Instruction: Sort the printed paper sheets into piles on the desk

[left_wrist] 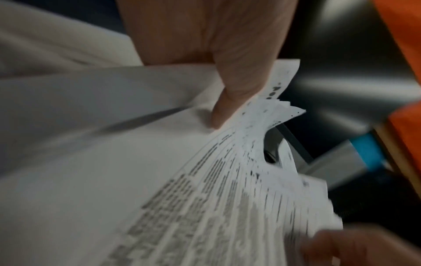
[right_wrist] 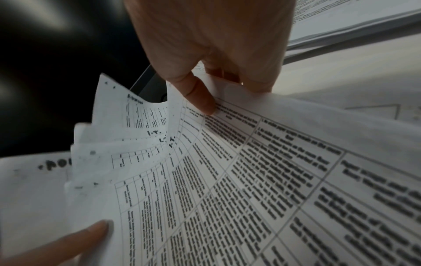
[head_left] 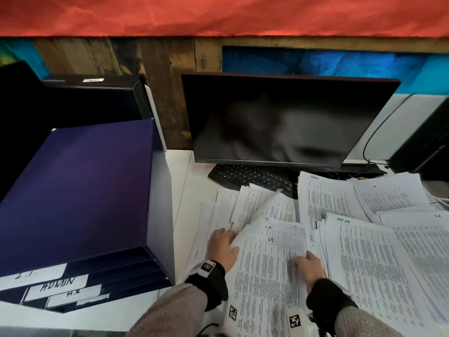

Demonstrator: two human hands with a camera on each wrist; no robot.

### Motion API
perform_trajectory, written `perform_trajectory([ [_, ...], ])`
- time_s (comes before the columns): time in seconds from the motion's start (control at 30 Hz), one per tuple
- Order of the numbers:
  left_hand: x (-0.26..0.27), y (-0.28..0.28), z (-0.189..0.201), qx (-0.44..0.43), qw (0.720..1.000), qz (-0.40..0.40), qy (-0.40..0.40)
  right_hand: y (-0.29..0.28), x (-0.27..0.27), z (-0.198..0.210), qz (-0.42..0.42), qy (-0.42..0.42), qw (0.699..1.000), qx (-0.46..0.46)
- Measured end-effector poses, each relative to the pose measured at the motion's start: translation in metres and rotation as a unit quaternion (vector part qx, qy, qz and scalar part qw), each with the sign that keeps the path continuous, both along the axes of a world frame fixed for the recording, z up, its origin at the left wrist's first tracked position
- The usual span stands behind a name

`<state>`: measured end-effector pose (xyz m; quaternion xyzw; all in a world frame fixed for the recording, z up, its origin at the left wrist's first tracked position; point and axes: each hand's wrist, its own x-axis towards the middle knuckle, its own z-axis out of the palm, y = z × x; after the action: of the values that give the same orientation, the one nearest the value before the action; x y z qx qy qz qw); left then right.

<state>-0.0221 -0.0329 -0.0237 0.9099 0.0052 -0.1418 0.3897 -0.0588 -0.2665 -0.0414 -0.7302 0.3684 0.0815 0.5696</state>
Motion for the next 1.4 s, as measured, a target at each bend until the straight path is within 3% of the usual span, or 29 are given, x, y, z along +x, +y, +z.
perform_trajectory([
  [0.1, 0.009, 0.005, -0.018, -0.027, 0.998, 0.015, 0.052, 0.0, 0.0, 0.0, 0.007, 0.002, 1.0, 0.003],
  [0.23, -0.004, -0.006, 0.009, 0.007, 0.998, -0.045, -0.037, 0.0, 0.001, -0.001, 0.01, 0.002, 1.0, 0.003],
  [0.33, -0.018, -0.015, 0.017, 0.051, 0.978, -0.141, -0.148, -0.001, 0.001, -0.002, 0.006, 0.001, 1.0, 0.003],
  [0.43, -0.024, -0.022, 0.018, 0.051, 0.967, -0.18, -0.172, -0.001, 0.002, -0.003, 0.004, 0.005, 1.0, -0.001],
  [0.6, -0.017, -0.02, 0.006, 0.016, 0.989, -0.112, -0.093, -0.001, 0.003, -0.003, 0.013, 0.008, 1.0, -0.003],
  [0.7, -0.009, -0.01, 0.003, 0.096, 0.99, -0.069, -0.072, 0.0, 0.002, -0.003, 0.017, 0.009, 1.0, -0.003],
  [0.8, -0.001, 0.004, -0.002, 0.136, 0.989, 0.03, 0.043, 0.003, 0.003, 0.001, 0.031, -0.004, 1.0, -0.002],
  [0.87, 0.002, 0.009, -0.006, 0.115, 0.987, 0.071, 0.089, 0.007, 0.004, 0.003, 0.042, -0.017, 0.999, -0.003],
  [0.97, 0.006, 0.011, -0.01, 0.074, 0.988, 0.1, 0.094, 0.01, 0.004, 0.003, 0.054, -0.024, 0.998, -0.002],
  [1.07, 0.003, 0.009, -0.009, 0.029, 0.997, 0.069, 0.036, 0.01, 0.005, 0.002, 0.047, -0.02, 0.999, -0.001],
  [1.17, -0.005, 0.001, -0.003, 0.078, 0.994, -0.012, -0.073, 0.009, 0.005, 0.004, 0.035, -0.019, 0.999, 0.005],
  [1.23, -0.014, -0.007, 0.005, 0.11, 0.977, -0.095, -0.157, 0.008, 0.006, 0.003, 0.033, -0.019, 0.999, 0.006],
  [1.33, -0.024, -0.015, 0.014, 0.049, 0.977, -0.146, -0.144, 0.008, 0.007, 0.001, 0.032, -0.018, 0.999, 0.005],
  [1.4, -0.024, -0.013, 0.015, -0.019, 0.988, -0.114, -0.104, 0.008, 0.007, 0.0, 0.032, -0.018, 0.999, 0.003],
])
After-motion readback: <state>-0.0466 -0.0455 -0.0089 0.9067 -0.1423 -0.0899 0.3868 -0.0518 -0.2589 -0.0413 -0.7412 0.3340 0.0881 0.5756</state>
